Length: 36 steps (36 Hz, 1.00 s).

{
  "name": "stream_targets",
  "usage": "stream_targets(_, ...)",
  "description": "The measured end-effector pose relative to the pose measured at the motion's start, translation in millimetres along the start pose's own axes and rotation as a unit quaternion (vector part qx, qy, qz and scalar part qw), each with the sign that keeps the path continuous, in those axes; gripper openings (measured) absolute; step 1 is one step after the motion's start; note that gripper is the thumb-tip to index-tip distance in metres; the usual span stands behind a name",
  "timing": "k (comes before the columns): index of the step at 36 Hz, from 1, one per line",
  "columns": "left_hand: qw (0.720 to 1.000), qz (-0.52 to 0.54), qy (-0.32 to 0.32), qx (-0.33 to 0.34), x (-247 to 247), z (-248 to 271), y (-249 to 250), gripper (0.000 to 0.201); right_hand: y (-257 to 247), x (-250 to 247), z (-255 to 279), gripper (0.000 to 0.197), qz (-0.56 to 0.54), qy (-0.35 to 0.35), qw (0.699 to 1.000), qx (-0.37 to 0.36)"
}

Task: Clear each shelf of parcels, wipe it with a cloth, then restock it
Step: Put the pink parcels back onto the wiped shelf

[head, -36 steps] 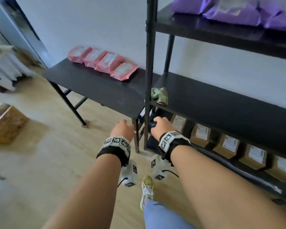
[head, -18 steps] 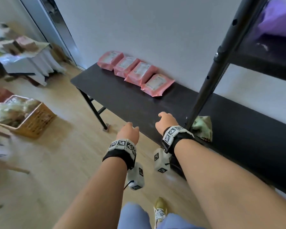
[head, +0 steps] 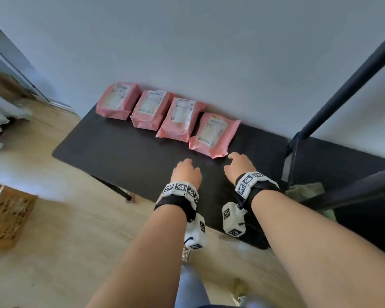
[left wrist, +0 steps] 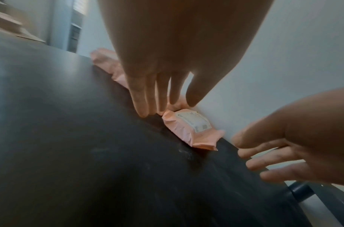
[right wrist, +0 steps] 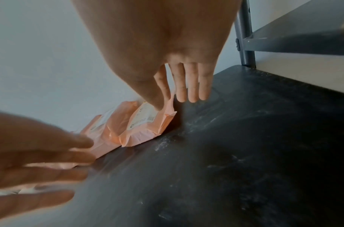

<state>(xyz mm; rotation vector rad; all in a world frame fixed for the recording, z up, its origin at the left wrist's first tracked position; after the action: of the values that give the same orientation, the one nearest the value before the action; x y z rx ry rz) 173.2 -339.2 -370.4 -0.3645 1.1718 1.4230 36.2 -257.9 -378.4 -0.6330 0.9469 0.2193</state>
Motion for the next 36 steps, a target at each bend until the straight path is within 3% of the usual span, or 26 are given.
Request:
stream_targets(5,0.998,-0.021,-0.015,0.062,-14,-65,24,0.045,-21,8,-32,0.033,-0.011,0.009,0.999,0.042)
stream_targets(12,0.986,-0.056,-0.053,0.151,-14,-118,51,0.046,-19,9,-62,0.042,-0.024,0.019,0.992,0.121)
stream_targets(15,0.983,-0.092,-0.072,0.138,-9,-128,54,0.047,-19,10,-70,0.040,-0.034,0.010,0.989,0.142)
stream_targets(19,0.983,-0.120,-0.090,0.110,-2,-139,53,0.048,-27,12,-76,0.022,-0.049,0.009,0.988,0.149)
stream_targets(24,0.982,-0.135,-0.089,0.102,5,-144,51,0.053,-33,14,-74,0.021,-0.064,0.020,0.985,0.159)
stream_targets(31,0.979,-0.137,-0.130,0.075,11,-138,47,0.042,-21,19,-56,0.012,-0.116,0.045,0.977,0.174)
stream_targets(36,0.979,-0.109,-0.157,0.072,27,-109,29,0.030,-6,29,-31,0.020,-0.119,0.015,0.973,0.200)
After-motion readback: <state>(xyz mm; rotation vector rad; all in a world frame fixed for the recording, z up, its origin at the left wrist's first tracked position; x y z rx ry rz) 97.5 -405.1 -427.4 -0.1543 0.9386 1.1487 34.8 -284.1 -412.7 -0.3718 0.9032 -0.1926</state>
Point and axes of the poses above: each hand's wrist, its own z-axis away from the middle knuckle, its own x-axis out of the palm, y = z × x, the point moved 2 cm from there along -z, towards the middle knuckle, and after that the axes turned 3 degrees about -z, right-handed, at the moved point
